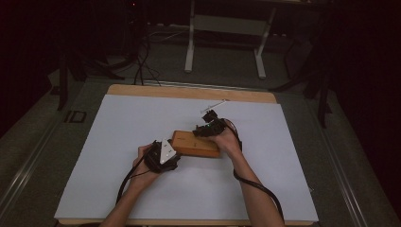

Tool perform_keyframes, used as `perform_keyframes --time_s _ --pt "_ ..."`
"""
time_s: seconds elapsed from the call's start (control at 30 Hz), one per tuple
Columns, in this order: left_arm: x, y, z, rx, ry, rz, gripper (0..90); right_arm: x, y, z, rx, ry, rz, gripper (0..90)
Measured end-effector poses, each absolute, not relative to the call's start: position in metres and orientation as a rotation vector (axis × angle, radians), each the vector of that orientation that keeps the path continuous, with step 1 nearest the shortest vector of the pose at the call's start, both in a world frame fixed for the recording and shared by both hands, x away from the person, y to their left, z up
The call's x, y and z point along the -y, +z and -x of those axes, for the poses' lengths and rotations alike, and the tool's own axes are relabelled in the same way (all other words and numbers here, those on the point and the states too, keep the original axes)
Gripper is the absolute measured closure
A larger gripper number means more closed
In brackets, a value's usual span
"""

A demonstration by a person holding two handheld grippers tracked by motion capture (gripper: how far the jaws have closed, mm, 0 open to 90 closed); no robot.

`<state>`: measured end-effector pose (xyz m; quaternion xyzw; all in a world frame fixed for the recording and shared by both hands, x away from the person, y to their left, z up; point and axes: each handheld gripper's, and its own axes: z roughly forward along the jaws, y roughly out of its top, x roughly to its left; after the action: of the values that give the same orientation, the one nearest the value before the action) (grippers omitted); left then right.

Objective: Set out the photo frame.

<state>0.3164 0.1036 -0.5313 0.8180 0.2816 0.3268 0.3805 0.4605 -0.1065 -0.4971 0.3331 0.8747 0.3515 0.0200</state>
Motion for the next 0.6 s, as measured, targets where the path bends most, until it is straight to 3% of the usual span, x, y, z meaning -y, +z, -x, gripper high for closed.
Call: perform_keyframes --time_s 0.6 --pt "-0.101 -0.531 -0.318 -0.72 0.811 -2.103 39.4 0.121 -0.473 -0.436 -2.673 1.06 -0.891 55.1"
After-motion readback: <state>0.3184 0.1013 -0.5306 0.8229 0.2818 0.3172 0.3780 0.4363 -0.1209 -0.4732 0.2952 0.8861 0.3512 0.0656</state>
